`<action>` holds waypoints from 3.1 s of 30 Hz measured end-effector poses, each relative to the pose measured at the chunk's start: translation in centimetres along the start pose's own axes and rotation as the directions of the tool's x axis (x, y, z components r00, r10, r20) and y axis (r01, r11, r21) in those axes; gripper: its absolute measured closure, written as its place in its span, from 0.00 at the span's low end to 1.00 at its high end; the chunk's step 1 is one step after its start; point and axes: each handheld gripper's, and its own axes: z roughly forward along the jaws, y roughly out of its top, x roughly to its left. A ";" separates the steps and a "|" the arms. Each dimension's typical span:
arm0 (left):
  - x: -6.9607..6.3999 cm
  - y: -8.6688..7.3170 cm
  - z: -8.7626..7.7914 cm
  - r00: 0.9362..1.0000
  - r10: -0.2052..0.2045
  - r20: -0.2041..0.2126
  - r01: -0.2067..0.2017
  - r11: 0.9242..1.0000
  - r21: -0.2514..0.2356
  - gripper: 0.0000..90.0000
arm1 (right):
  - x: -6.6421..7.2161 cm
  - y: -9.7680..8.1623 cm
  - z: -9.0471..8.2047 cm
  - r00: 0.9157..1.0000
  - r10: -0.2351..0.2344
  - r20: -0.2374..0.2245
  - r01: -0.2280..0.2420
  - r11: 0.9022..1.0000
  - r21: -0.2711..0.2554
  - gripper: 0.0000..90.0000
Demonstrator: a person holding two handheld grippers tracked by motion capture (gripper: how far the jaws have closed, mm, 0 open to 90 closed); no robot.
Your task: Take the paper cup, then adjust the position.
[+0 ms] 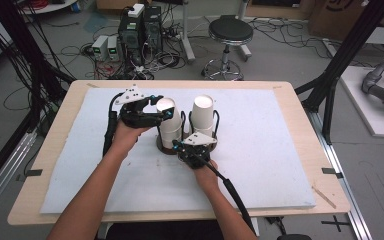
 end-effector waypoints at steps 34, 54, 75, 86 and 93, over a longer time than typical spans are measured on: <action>-5.1 5.8 -7.4 0.997 0.025 -0.072 -0.034 0.990 -0.134 0.39 | -5.7 0.6 -10.0 0.946 -0.062 -0.317 0.032 0.994 -0.101 0.32; -7.3 0.9 -7.2 0.999 0.035 0.034 -0.033 0.998 -0.044 0.39 | -8.1 0.6 -12.0 0.942 -0.169 -0.290 0.114 0.974 -0.197 0.25; -7.9 -0.4 -5.3 0.998 0.021 0.052 -0.020 1.000 -0.018 0.39 | -7.6 0.6 -12.7 0.945 -0.165 -0.282 0.106 0.971 -0.213 0.24; -8.1 -0.9 -4.8 0.998 0.016 0.062 -0.015 1.000 -0.010 0.39 | -6.7 0.7 -12.4 0.938 -0.158 -0.307 0.097 0.974 -0.206 0.22; -8.4 -1.1 -4.0 0.997 0.019 0.081 -0.019 1.000 0.004 0.39 | -6.1 0.8 -12.1 0.933 -0.136 -0.332 0.071 0.977 -0.202 0.22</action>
